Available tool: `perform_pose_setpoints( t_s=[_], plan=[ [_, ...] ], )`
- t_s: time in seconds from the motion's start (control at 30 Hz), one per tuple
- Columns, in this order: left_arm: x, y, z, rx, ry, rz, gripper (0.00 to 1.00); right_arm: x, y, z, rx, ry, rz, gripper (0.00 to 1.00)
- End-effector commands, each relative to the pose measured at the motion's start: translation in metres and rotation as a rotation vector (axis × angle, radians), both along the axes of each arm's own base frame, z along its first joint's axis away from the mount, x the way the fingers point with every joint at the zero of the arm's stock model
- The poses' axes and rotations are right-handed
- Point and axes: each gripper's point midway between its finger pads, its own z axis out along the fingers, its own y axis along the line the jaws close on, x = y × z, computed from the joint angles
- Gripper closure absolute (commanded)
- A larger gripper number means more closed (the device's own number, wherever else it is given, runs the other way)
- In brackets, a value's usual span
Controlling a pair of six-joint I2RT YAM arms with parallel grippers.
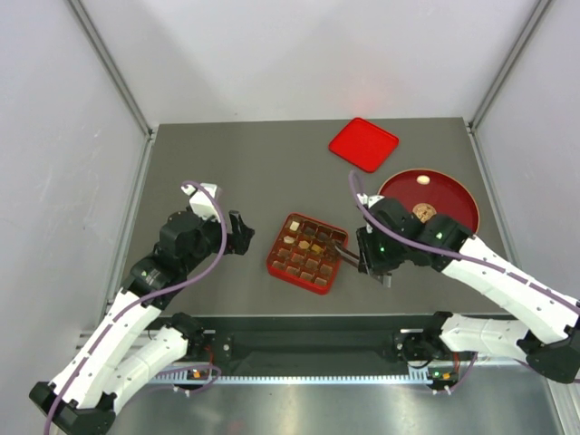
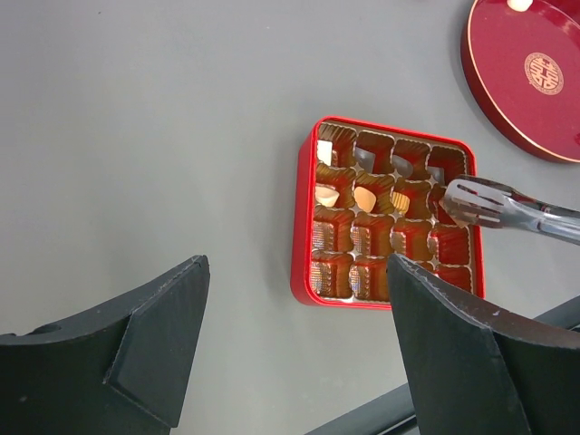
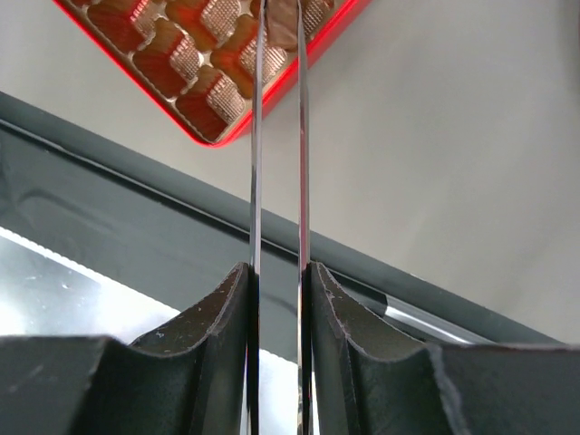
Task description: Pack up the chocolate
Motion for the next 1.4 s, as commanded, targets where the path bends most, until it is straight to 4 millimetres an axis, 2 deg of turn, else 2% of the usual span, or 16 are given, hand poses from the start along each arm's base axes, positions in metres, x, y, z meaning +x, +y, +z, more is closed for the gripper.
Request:
perform_pose_setpoints(
  t_s=[0.0,0.23,0.43,0.47,0.57,0.67,0.7,0.77,0.83,0.9,0.93,0.97,1.07,1.2,1.27,1.37],
  plan=[
    [0.002,0.000,0.004,-0.004,-0.020,0.005,0.16,-0.003,0.000,0.004,0.008,-0.017,0.004,0.72],
    [0.002,-0.001,0.004,-0.003,-0.020,0.001,0.16,0.009,-0.003,0.021,0.016,-0.089,-0.035,0.60],
    [0.003,0.000,0.004,-0.001,-0.019,0.006,0.16,0.024,-0.006,0.044,0.022,-0.166,-0.094,0.61],
    [0.002,0.000,0.003,-0.002,-0.019,0.004,0.16,0.029,-0.005,0.056,0.035,-0.195,-0.110,0.61],
    [0.002,-0.001,0.004,-0.003,-0.020,0.003,0.16,0.048,-0.016,0.077,0.011,-0.279,-0.179,0.62],
    [0.002,-0.001,0.004,-0.004,-0.020,0.001,0.16,0.073,-0.048,0.083,-0.115,-0.343,-0.294,0.61],
    [0.002,-0.001,0.004,-0.003,-0.020,0.001,0.16,0.084,-0.065,0.084,-0.154,-0.356,-0.347,0.61],
    [0.002,0.000,0.003,-0.003,-0.019,0.001,0.16,0.103,-0.085,0.079,-0.181,-0.356,-0.424,0.61],
    [0.001,-0.001,0.004,-0.005,-0.021,-0.001,0.16,0.115,-0.097,0.071,-0.198,-0.349,-0.438,0.60],
    [0.001,0.000,0.004,-0.004,-0.022,-0.001,0.16,0.138,-0.116,0.070,-0.207,-0.380,-0.507,0.57],
    [0.002,0.000,0.004,-0.003,-0.022,0.001,0.16,0.147,-0.123,0.059,-0.253,-0.368,-0.499,0.57],
    [0.002,0.000,0.004,-0.001,-0.021,0.004,0.16,0.159,-0.137,0.058,-0.264,-0.379,-0.546,0.57],
    [0.002,0.000,0.004,-0.001,-0.021,0.004,0.16,0.179,-0.158,0.035,-0.308,-0.335,-0.583,0.57],
    [0.002,0.001,0.004,0.000,-0.024,0.009,0.16,0.208,-0.173,0.019,-0.280,-0.343,-0.629,0.56],
    [0.002,0.002,0.004,0.001,-0.024,0.012,0.16,0.215,-0.183,0.008,-0.286,-0.330,-0.653,0.55],
    [0.002,0.002,0.003,0.003,-0.021,0.012,0.16,0.228,-0.187,-0.001,-0.255,-0.331,-0.659,0.55]
  ],
)
